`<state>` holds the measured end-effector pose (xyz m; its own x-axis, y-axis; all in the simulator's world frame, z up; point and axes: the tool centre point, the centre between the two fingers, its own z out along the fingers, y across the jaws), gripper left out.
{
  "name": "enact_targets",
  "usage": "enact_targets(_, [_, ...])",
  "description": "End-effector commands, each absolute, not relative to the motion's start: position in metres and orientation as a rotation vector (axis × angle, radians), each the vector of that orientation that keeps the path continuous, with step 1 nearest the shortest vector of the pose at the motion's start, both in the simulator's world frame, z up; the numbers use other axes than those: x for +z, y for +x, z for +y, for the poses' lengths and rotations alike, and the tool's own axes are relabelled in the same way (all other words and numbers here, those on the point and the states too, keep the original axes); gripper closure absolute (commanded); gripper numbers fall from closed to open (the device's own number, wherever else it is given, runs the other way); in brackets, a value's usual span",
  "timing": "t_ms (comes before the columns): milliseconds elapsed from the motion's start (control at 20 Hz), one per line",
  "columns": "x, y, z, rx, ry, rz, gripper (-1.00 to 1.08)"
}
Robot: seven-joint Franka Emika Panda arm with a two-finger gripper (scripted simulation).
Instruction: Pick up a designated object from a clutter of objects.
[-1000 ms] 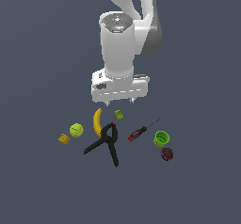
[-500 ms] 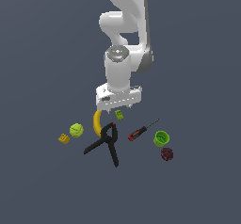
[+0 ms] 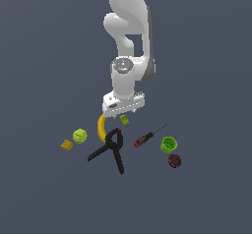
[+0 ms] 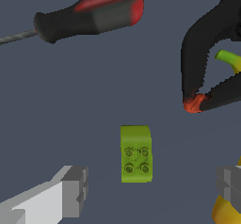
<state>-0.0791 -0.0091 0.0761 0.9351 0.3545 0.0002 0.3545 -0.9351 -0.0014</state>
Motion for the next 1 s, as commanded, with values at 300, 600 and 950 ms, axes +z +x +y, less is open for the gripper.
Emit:
enact_targets(300, [0.063,-0.091,-0.01,0.0,-3.082,-0.607,-0.92])
enact_targets(600, [0.057,-0.09,-0.01,0.001,-3.083,-0.603,-0.92])
enact_targets(950, [0.031,-0.091,-0.01,0.0,-3.083,-0.605,-0.92])
